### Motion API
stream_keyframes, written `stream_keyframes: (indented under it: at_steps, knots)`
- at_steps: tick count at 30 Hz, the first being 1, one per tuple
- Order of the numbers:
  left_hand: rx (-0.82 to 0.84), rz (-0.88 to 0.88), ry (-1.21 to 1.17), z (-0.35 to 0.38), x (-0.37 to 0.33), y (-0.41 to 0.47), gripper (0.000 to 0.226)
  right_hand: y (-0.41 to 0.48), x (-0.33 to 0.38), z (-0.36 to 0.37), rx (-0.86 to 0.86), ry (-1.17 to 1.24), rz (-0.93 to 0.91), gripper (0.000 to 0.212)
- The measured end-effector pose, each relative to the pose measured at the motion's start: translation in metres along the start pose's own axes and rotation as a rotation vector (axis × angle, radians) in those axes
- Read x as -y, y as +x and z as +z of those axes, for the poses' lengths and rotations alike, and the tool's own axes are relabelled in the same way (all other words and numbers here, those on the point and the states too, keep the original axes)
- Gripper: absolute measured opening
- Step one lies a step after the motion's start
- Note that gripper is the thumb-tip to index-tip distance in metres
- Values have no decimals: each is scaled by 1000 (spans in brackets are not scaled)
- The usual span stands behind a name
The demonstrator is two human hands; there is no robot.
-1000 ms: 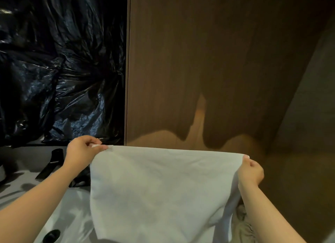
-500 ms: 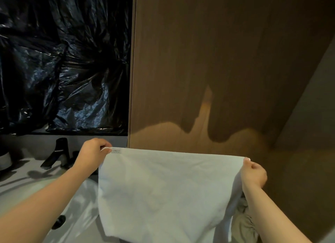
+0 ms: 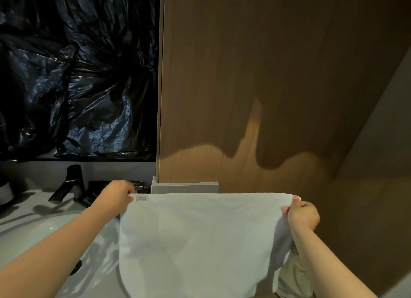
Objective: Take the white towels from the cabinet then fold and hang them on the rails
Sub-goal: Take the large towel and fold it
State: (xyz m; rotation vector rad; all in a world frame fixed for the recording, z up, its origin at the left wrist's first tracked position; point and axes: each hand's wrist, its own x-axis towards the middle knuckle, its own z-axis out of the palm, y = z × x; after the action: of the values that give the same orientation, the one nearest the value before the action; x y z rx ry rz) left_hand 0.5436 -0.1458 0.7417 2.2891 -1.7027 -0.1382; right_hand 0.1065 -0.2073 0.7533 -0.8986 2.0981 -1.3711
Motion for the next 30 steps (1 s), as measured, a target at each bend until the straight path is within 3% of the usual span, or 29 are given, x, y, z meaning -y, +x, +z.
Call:
stream_keyframes:
  at_steps: [3,6,10,12,15,21,25,30]
  knots:
    - [-54,-29,-54,4,-3,0,16,1,-3,4,-8,63,10,29]
    - [-187,-77,-282,4,-10,-3,11,5,-10,7,65,31,-44,32]
    - [-194,-35,-495,-2,-29,-14,10,-2,-19,7,323,-36,-159,64]
    - [-178,11,-542,-3,-43,-24,10,-16,-20,11,407,-28,-227,69]
    - [-156,113,-562,1,-67,-38,9,-40,-28,25,527,3,-256,61]
    - [-120,178,-569,2,-94,-54,10,-79,-29,52,743,36,-451,18]
    - [-107,192,-576,3,-96,-63,12,-108,-11,56,922,20,-619,26]
    - [-91,201,-642,-1,-98,-75,20,-133,6,68,1124,1,-599,34]
